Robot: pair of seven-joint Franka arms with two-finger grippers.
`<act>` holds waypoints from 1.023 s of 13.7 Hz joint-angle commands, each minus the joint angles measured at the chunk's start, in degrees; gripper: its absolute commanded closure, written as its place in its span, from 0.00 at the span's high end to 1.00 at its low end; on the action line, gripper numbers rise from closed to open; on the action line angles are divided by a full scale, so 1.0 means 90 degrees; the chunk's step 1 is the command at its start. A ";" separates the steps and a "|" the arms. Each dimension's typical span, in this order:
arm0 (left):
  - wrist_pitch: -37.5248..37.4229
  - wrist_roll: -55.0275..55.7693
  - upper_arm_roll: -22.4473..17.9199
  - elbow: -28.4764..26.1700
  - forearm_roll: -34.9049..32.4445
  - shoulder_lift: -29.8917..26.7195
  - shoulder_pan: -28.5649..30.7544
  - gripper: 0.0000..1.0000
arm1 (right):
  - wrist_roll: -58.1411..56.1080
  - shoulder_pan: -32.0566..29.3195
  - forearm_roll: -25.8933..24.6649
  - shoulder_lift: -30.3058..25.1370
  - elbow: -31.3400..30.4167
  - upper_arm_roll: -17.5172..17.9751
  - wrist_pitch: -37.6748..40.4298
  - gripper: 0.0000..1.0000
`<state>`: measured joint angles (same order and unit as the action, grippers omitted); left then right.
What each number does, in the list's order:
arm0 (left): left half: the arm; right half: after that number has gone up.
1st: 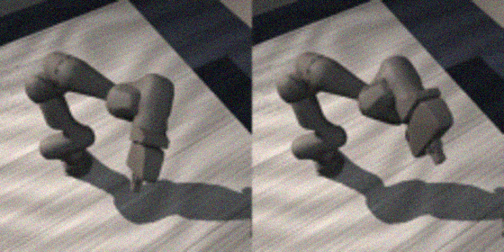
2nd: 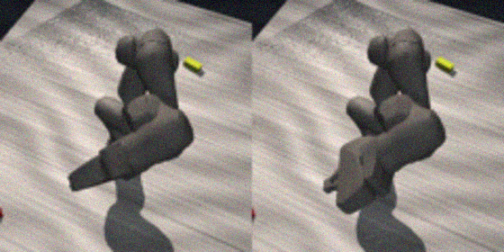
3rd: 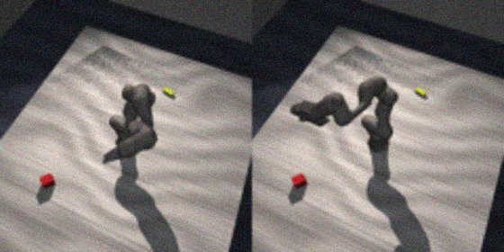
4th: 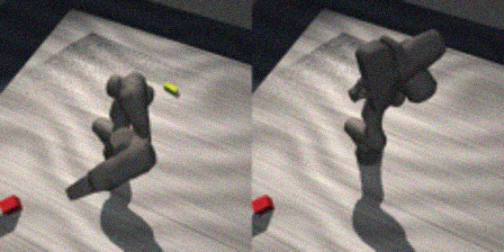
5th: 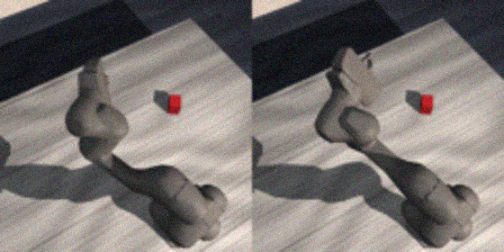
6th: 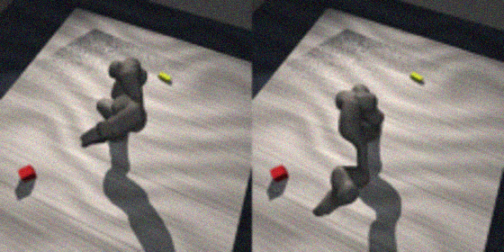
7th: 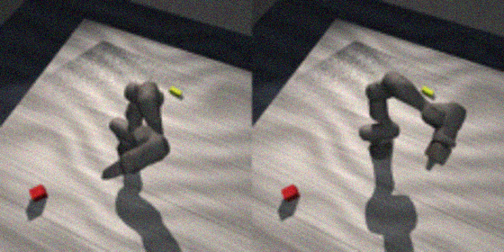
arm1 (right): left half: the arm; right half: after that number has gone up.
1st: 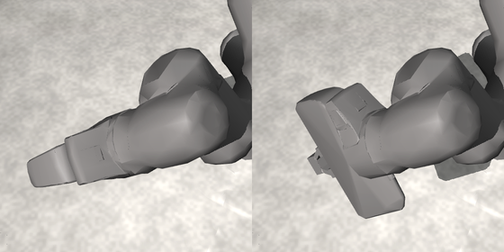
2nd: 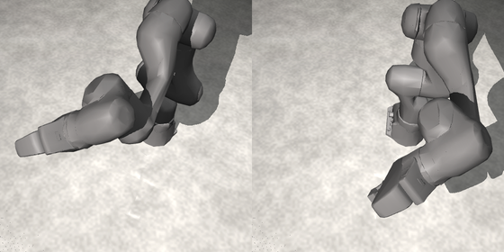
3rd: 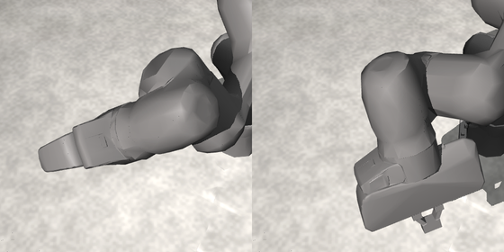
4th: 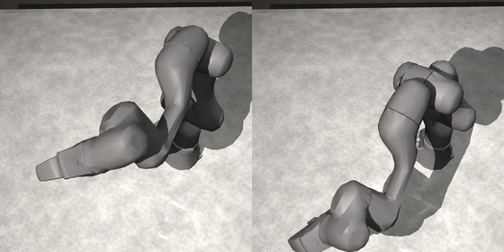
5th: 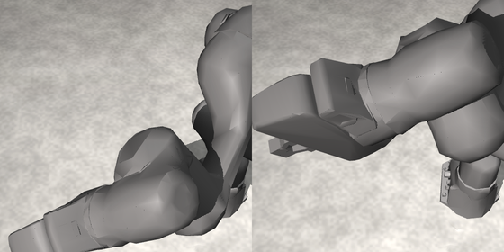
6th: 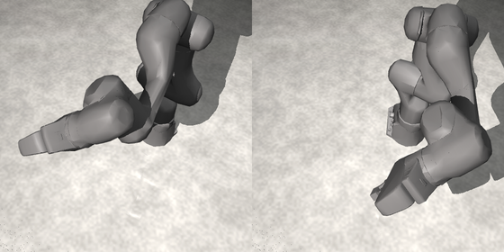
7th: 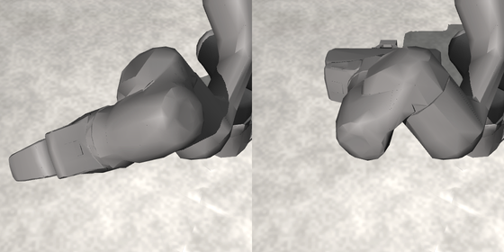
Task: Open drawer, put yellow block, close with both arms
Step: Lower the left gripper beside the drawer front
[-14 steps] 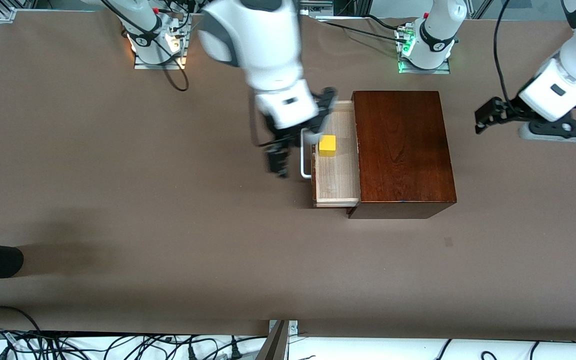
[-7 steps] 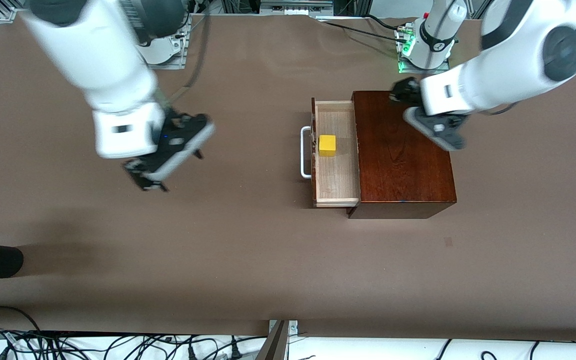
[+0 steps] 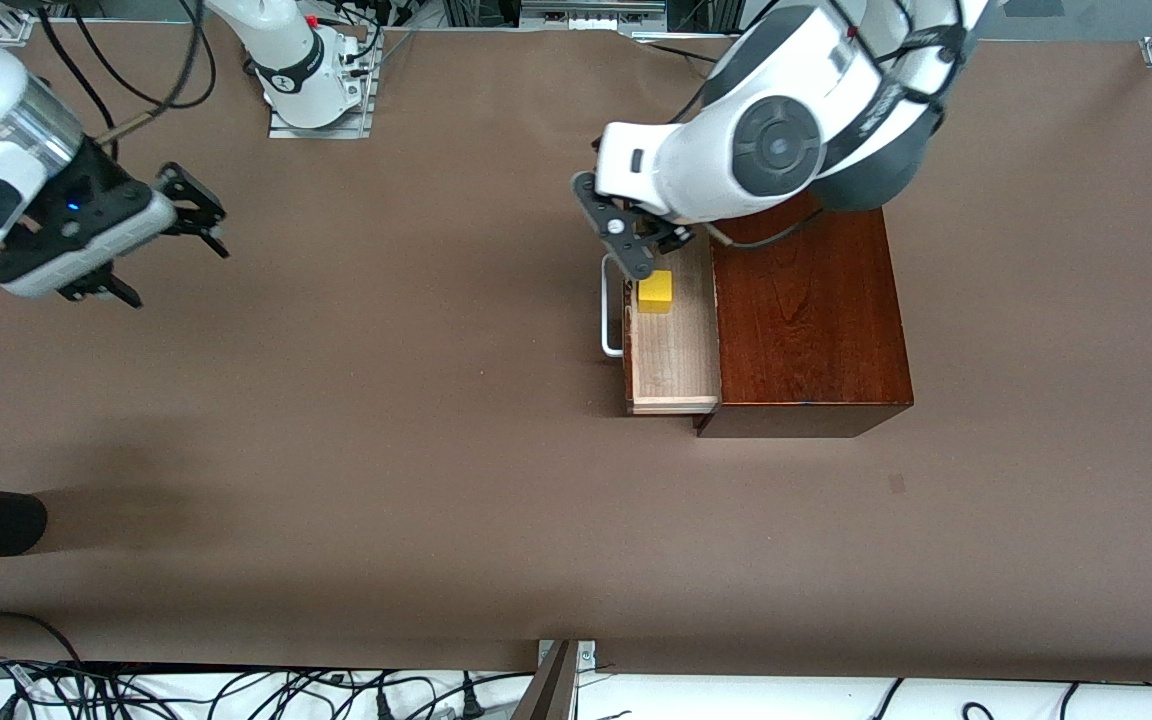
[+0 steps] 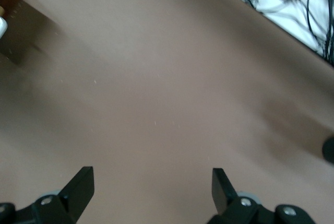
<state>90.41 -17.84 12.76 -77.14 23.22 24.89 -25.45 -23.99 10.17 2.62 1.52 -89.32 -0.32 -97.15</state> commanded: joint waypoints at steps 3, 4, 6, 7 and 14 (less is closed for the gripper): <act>0.0831 -0.2292 -0.0061 0.0329 -0.0371 0.0806 -0.0256 1.00 | 0.0613 -0.0046 0.0139 -0.0511 -0.0779 -0.0442 0.0256 1.00; 0.1201 -0.2731 -0.0051 0.0329 -0.0692 0.1002 -0.0470 1.00 | 0.0673 -0.0046 0.0139 -0.0511 -0.0769 -0.0491 0.0325 1.00; 0.2002 -0.3125 -0.0061 0.0329 -0.1143 0.1383 -0.0842 1.00 | 0.1033 -0.0046 0.0119 -0.0482 -0.0759 -0.0570 0.0423 1.00; 0.2402 -0.3077 -0.0071 0.0329 -0.1270 0.1520 -0.1018 1.00 | 0.1102 -0.0036 0.0071 -0.0472 -0.0730 -0.0560 0.0424 1.00; 0.2885 -0.2834 -0.0159 -0.0559 -0.3555 0.1648 -0.1567 1.00 | 0.1562 0.0061 -0.0212 -0.0375 -0.0408 -0.0492 0.0608 1.00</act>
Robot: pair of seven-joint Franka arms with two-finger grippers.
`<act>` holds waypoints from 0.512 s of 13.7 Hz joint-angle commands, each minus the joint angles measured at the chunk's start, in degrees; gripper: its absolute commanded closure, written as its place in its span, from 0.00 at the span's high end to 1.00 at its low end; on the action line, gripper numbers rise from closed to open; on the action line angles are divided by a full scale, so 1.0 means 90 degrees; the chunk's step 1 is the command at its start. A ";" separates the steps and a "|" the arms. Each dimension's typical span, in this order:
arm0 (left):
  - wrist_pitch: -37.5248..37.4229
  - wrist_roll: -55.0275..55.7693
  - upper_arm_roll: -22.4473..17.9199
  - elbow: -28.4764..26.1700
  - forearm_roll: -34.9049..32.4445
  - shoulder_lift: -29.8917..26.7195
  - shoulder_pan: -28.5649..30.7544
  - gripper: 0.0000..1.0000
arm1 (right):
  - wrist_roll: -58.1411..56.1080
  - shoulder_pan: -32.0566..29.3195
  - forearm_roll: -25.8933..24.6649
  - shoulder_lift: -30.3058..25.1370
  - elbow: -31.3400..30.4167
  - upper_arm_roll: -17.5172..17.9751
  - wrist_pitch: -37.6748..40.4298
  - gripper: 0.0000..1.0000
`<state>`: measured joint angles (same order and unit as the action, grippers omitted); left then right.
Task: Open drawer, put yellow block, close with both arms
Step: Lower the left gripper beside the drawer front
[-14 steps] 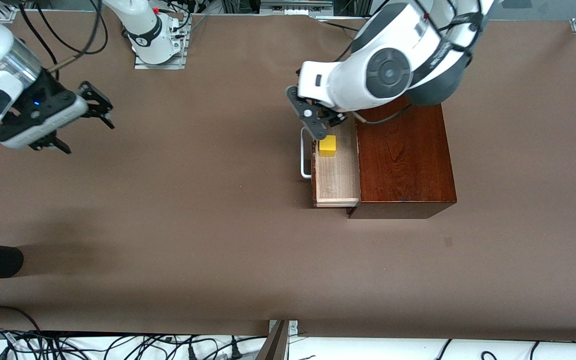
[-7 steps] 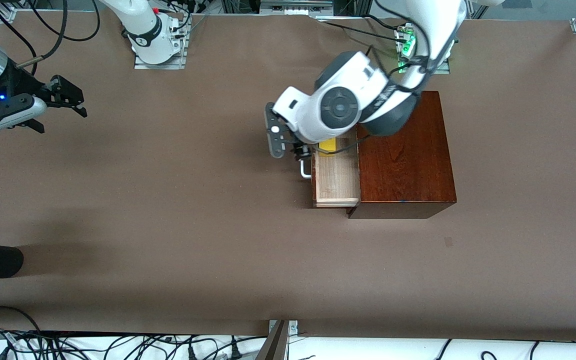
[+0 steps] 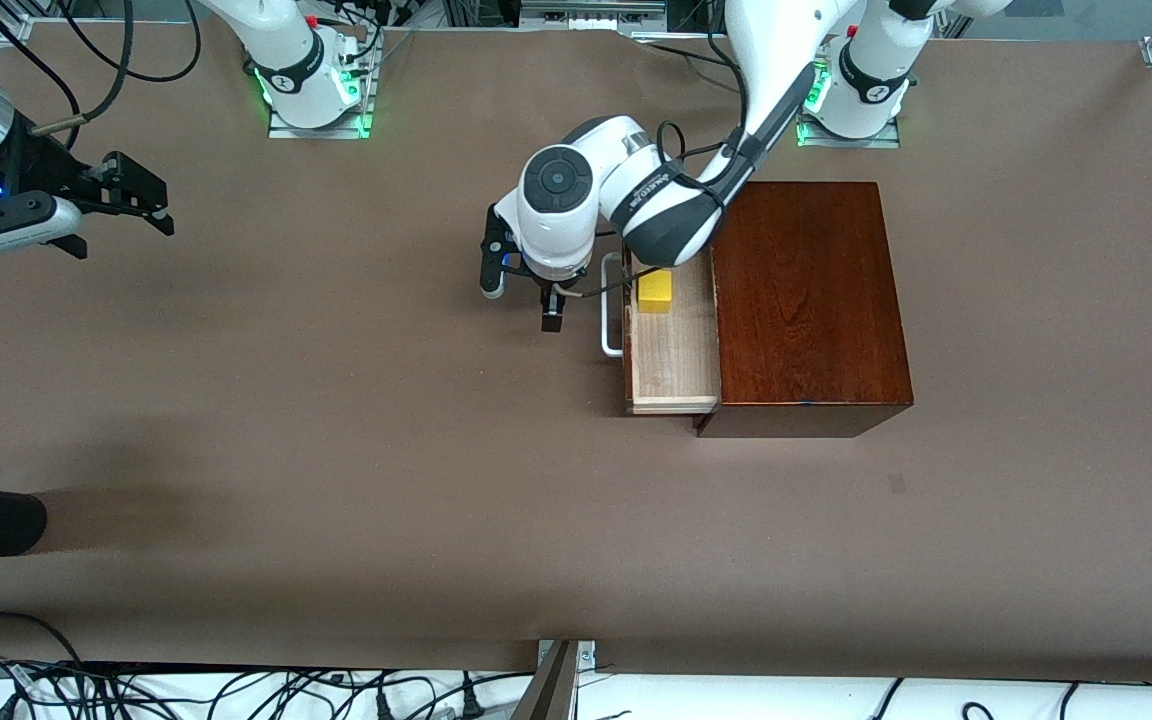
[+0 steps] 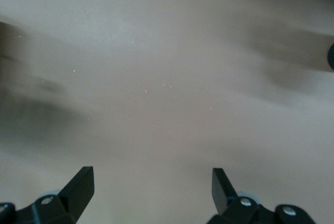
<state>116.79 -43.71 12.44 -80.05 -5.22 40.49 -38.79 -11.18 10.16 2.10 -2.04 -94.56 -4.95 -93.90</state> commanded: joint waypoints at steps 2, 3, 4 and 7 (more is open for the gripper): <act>-0.0881 -0.0065 -0.0075 -0.0198 -0.0407 -0.0308 0.0120 1.00 | 0.0110 0.0043 -0.0175 0.0031 0.0195 -0.0016 0.0277 1.00; -0.1321 -0.0075 -0.0064 -0.0178 -0.0416 -0.0329 0.0120 1.00 | 0.0100 0.0024 -0.0175 0.0108 0.0204 -0.0026 0.0267 1.00; -0.1500 -0.0084 -0.0074 -0.0188 -0.0426 -0.0320 0.0130 1.00 | 0.0100 0.0024 -0.0165 0.0128 0.0214 -0.0026 0.0248 1.00; -0.2037 -0.0347 -0.0133 -0.0188 -0.0485 -0.0309 0.0188 1.00 | 0.0178 0.0043 -0.0136 0.0158 0.0204 -0.0016 0.0276 1.00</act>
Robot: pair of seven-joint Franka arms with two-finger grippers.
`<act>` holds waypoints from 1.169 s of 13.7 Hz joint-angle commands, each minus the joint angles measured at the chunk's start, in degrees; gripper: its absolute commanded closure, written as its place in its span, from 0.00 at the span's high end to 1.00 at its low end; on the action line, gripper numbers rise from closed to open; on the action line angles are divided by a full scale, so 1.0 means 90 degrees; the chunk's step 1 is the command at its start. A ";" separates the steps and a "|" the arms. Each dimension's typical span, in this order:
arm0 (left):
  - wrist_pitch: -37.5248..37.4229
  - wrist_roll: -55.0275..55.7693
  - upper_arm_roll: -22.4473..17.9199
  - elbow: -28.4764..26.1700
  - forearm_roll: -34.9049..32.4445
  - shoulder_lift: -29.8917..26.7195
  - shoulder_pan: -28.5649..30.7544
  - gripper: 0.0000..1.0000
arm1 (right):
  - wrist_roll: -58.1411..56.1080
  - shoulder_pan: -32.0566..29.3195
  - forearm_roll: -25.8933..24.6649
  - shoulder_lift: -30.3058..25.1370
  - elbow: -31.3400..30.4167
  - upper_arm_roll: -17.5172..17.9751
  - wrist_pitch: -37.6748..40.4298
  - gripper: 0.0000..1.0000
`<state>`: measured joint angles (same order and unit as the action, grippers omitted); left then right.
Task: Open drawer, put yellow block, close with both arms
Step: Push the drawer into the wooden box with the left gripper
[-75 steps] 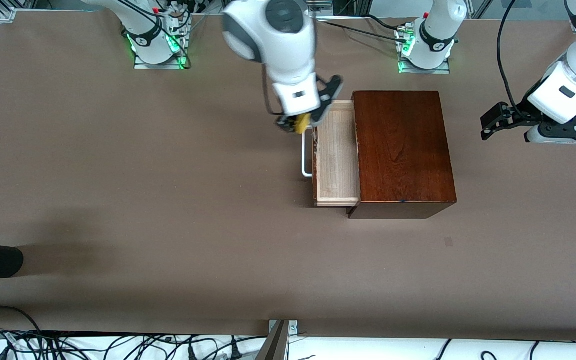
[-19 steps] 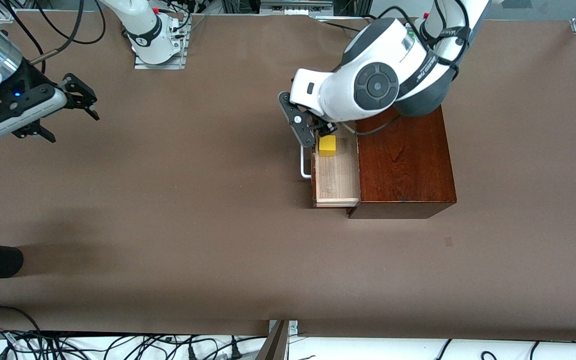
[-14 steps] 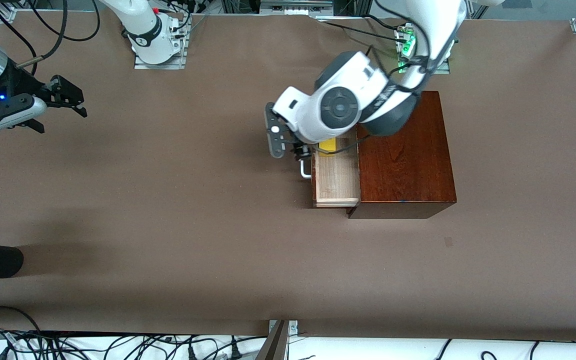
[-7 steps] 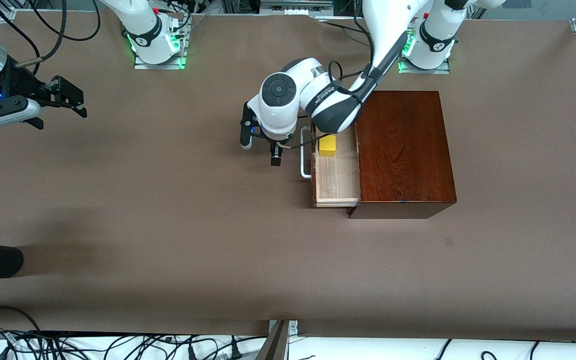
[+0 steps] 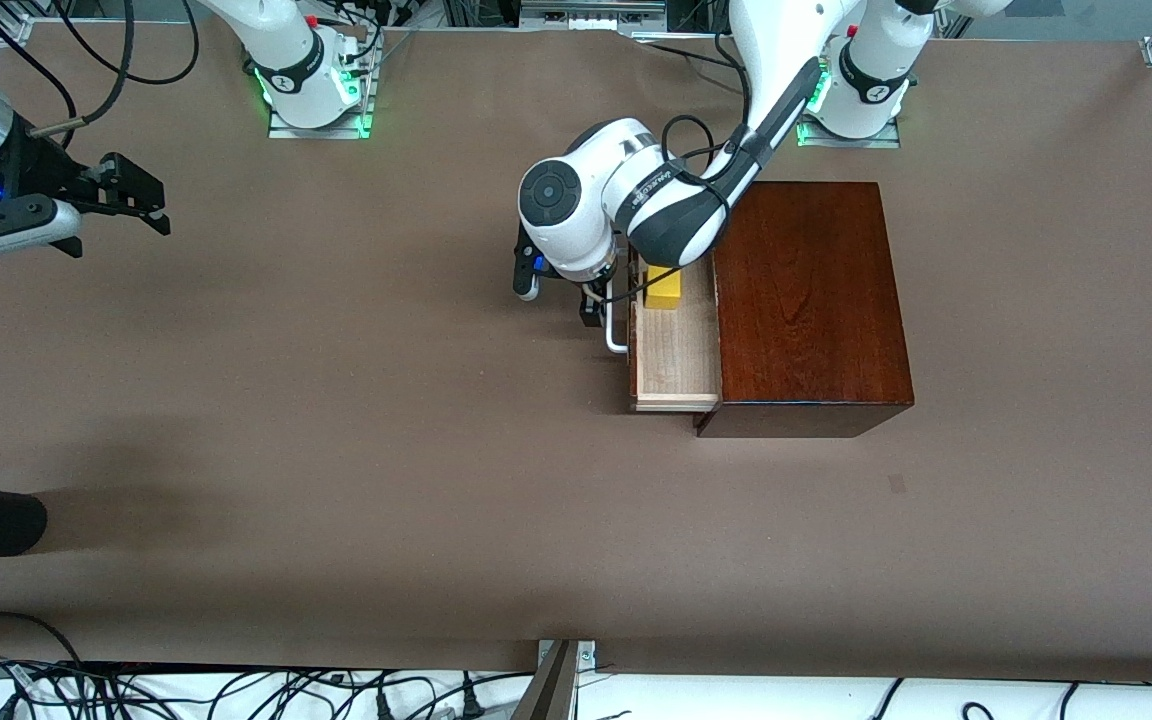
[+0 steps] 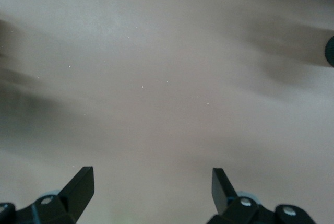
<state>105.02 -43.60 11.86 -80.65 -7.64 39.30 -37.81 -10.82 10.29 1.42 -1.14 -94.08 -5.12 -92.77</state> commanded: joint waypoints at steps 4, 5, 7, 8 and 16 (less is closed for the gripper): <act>-0.1404 -0.0702 -0.0097 -0.0120 -0.0742 -0.0217 0.0295 1.00 | 0.0128 0.0028 -0.0090 0.0058 0.0150 0.0022 0.0181 1.00; -0.1424 -0.0721 -0.0097 -0.0120 -0.0753 -0.0197 0.0295 1.00 | 0.0138 0.0038 -0.0090 0.0058 0.0150 0.0032 0.0181 1.00; -0.1425 -0.0722 -0.0107 -0.0150 -0.0753 -0.0139 0.0285 1.00 | 0.0148 0.0029 -0.0090 0.0067 0.0150 0.0013 0.0113 1.00; -0.1444 -0.0722 -0.0107 -0.0159 -0.0772 -0.0148 0.0295 1.00 | 0.0138 0.0028 -0.0090 0.0077 0.0150 0.0003 0.0113 1.00; -0.1913 -0.0722 -0.0087 -0.0091 -0.0772 -0.0275 0.0549 1.00 | 0.0148 0.0048 -0.0100 0.0048 0.0150 0.0042 0.0191 1.00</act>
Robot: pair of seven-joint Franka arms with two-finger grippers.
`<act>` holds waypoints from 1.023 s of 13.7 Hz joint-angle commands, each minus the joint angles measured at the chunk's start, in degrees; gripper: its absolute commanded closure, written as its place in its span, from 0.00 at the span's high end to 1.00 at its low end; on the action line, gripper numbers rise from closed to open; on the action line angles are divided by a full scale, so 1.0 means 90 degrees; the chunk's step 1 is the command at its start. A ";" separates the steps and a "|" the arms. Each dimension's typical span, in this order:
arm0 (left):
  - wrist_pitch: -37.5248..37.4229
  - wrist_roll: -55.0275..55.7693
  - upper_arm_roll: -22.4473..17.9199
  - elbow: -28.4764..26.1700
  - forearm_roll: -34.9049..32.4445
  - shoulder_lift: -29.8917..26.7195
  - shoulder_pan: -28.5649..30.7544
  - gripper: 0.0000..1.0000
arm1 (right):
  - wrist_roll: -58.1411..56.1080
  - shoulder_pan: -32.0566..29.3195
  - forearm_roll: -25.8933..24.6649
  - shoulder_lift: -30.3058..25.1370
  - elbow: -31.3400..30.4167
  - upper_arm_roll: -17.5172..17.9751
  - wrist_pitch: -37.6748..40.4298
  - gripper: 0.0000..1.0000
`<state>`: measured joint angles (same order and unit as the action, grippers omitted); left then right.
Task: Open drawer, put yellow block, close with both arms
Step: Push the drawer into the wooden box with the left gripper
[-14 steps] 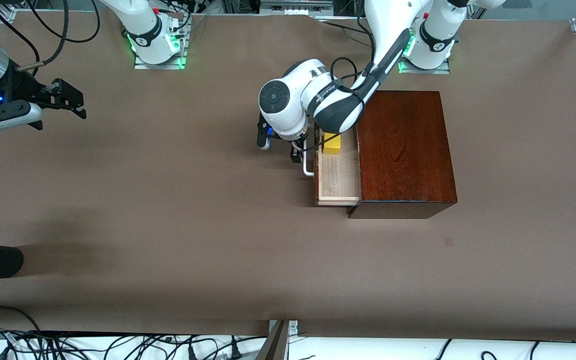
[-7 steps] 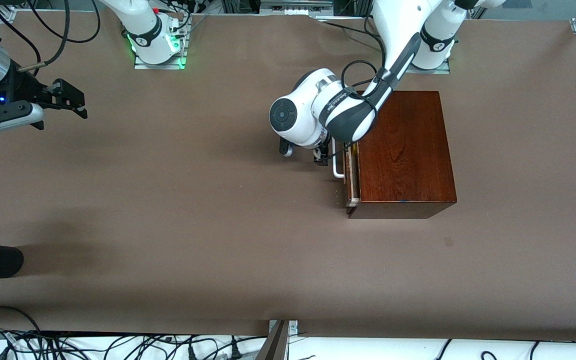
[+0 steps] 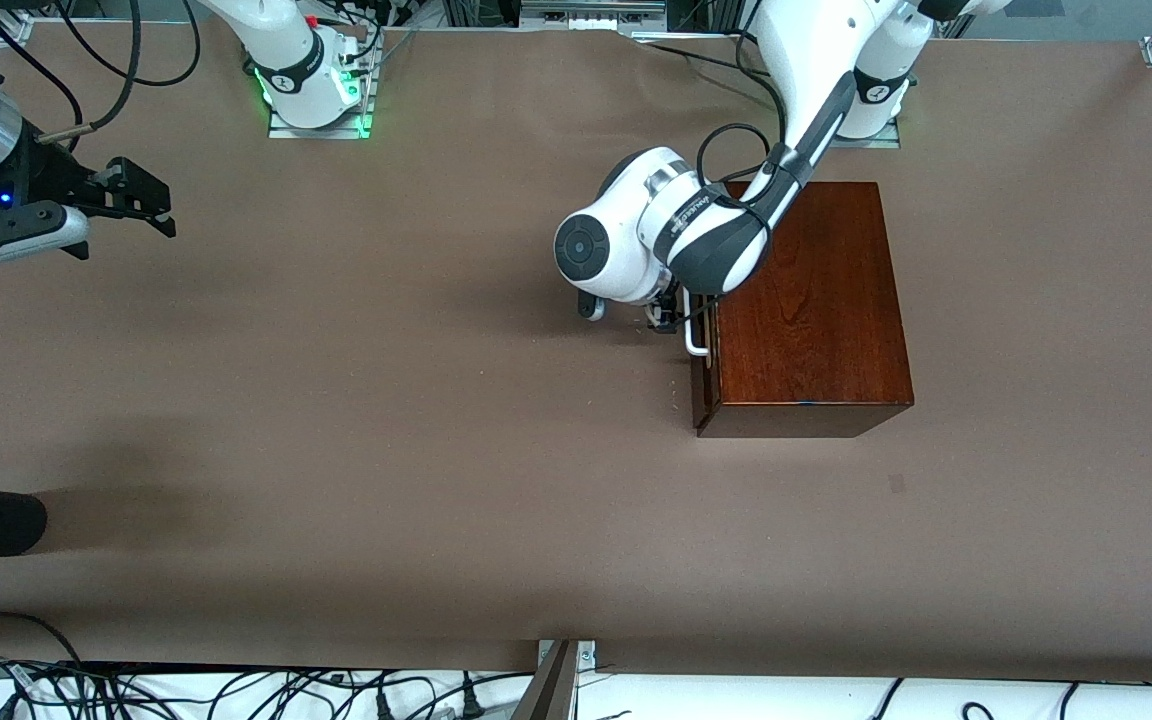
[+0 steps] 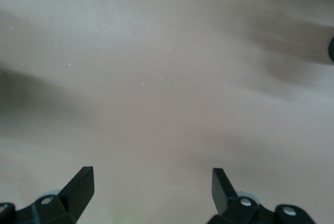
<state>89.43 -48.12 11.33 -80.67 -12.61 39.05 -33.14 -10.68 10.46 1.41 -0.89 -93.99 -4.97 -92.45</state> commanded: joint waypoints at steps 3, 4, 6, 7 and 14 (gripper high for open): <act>-0.0142 -0.0210 0.0011 -0.0060 -0.0191 -0.0247 0.0039 1.00 | 0.0132 0.0029 -0.0099 0.0020 0.0141 0.0034 0.0155 1.00; -0.0132 -0.0191 0.0021 0.0056 -0.0113 -0.0296 0.0040 1.00 | 0.0132 0.0039 -0.0099 0.0011 0.0141 0.0064 0.0155 1.00; -0.0132 0.0100 0.0147 0.0398 -0.0084 -0.0354 -0.0058 1.00 | 0.0132 0.0039 -0.0089 0.0001 0.0141 0.0122 0.0155 1.00; -0.0132 0.0498 0.0235 0.0467 -0.0016 -0.0481 -0.0019 1.00 | 0.0132 0.0039 -0.0098 0.0001 0.0141 0.0122 0.0145 1.00; -0.0345 0.1141 0.0108 0.1189 0.0541 -0.1351 0.1168 1.00 | 0.0112 0.0039 -0.0099 0.0011 0.0141 0.0122 0.0145 1.00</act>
<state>88.59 -34.28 11.62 -71.84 -9.47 27.87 -29.46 -10.60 10.63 1.41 -0.89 -93.76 -4.03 -92.39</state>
